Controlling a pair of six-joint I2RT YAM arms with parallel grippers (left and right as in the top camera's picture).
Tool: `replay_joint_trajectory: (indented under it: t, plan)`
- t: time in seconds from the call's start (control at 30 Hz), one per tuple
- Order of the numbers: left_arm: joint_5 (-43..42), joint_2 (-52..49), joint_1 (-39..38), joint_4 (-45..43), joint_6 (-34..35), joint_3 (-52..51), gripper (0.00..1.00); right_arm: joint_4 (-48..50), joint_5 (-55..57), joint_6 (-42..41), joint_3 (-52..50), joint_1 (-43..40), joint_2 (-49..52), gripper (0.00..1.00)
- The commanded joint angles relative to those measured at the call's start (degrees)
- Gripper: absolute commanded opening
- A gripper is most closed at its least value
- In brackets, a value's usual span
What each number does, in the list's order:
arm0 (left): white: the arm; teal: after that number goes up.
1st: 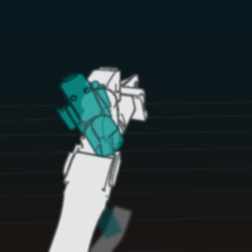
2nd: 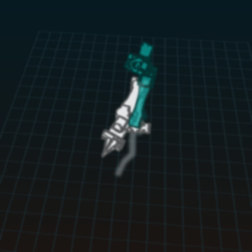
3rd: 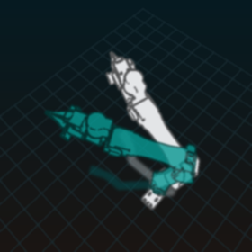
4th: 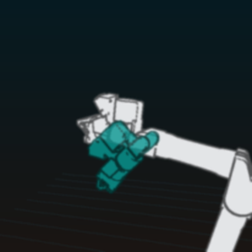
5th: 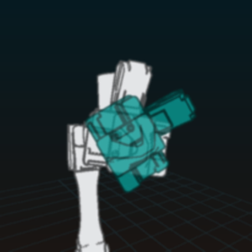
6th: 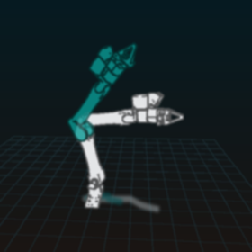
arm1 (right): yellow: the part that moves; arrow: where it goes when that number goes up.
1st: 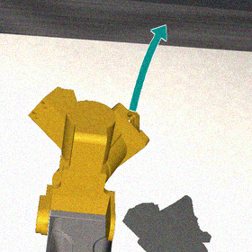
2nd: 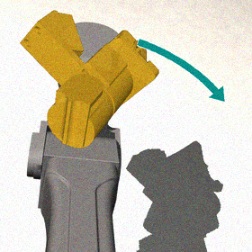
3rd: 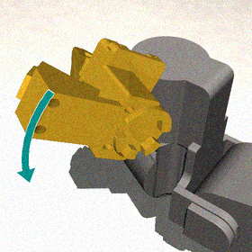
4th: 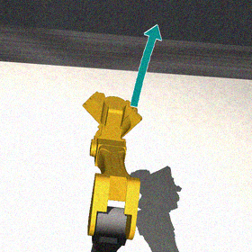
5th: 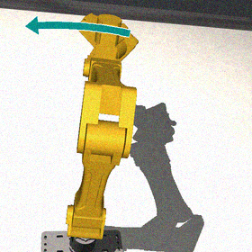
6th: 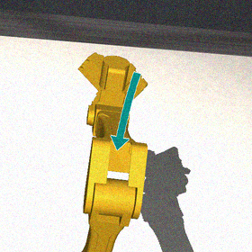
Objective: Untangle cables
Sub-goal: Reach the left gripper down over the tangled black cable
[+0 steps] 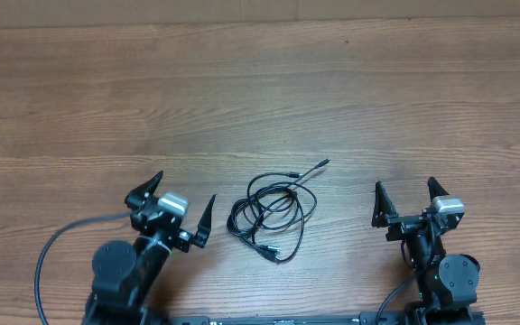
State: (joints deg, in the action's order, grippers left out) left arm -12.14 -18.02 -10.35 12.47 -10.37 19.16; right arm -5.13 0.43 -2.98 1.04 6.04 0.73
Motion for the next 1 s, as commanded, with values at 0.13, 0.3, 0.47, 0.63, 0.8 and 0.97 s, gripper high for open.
replay_joint_trajectory:
  t: [0.13, 0.3, 0.47, 0.63, 0.8, 0.97]
  plan:
    - [-5.5, -20.8, 0.6, 8.9, -3.9, 17.6, 1.0, 0.3, 0.3, -0.2, -0.6, -0.2, -0.5, 1.0]
    - [-5.6, -33.3, 0.6, 18.6, -4.0, 29.6, 1.0, 0.3, 0.3, -0.2, -0.6, -0.2, -0.5, 1.0]
    - [-10.3, -45.4, 0.6, 31.5, -9.4, 41.8, 1.0, 0.3, 0.3, -0.2, -0.6, -0.2, -0.5, 1.0]
    - [-13.0, -52.2, -0.3, 39.5, -12.4, 46.5, 1.0, 0.3, 0.3, -0.2, -0.6, -0.2, -0.5, 1.0]
    - [-13.2, -56.9, -3.5, 43.2, -12.1, 46.7, 1.0, 0.3, 0.3, -0.2, -0.6, -0.2, -0.5, 1.0]
    - [-14.5, -61.7, -5.4, 45.1, -7.9, 46.7, 1.0, 0.3, 0.3, -0.2, -0.6, -0.2, -0.5, 1.0]
